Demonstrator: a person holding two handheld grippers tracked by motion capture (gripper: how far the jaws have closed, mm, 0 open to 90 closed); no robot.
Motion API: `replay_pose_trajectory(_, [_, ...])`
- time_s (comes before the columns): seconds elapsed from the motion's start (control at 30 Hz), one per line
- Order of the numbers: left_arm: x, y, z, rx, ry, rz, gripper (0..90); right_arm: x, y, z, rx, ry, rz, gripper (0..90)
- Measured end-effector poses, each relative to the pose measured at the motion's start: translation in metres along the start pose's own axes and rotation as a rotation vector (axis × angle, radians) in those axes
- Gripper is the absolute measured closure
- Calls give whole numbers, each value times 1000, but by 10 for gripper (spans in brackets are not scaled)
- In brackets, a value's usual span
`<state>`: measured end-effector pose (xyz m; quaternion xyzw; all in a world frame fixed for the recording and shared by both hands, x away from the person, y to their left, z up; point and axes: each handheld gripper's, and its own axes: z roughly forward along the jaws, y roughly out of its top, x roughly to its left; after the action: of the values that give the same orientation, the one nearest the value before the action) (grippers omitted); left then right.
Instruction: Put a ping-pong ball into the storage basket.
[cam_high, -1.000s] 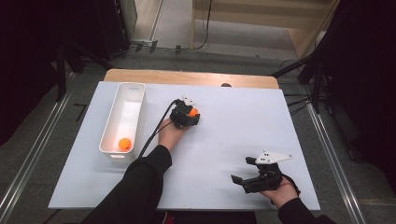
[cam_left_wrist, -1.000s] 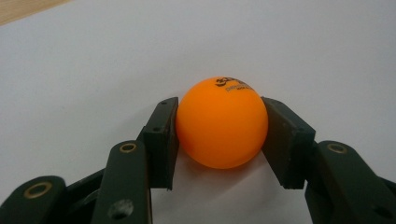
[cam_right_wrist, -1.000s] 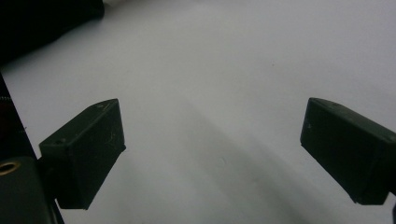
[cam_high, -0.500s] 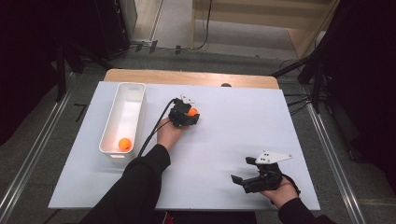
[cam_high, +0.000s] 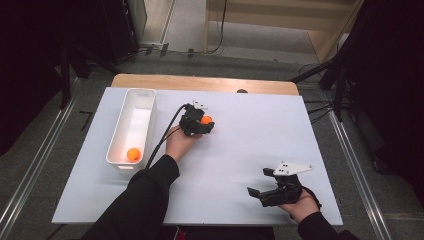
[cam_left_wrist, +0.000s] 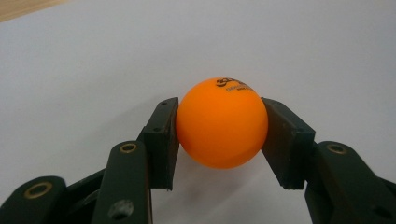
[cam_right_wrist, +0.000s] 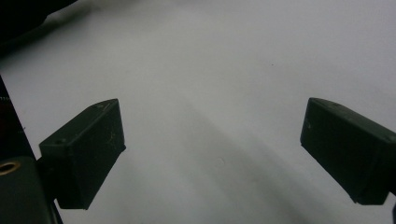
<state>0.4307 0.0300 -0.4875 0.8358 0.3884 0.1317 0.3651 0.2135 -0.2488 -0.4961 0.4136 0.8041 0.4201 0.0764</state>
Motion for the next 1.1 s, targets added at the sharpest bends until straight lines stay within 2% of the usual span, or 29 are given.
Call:
replay_pose_trajectory(0.4, [-6,0,-12,20,-54,5,508,0,0,0,-2,2,-1,51])
replay_pose_trajectory(0.7, [-8,-2,-26,30,-115,1,507,-1,0,0,-5,0,-6,51])
replay_pose_trajectory(1.1, [-7,0,-47,19,-143,0,507,-1,1,1,-8,0,-2,51])
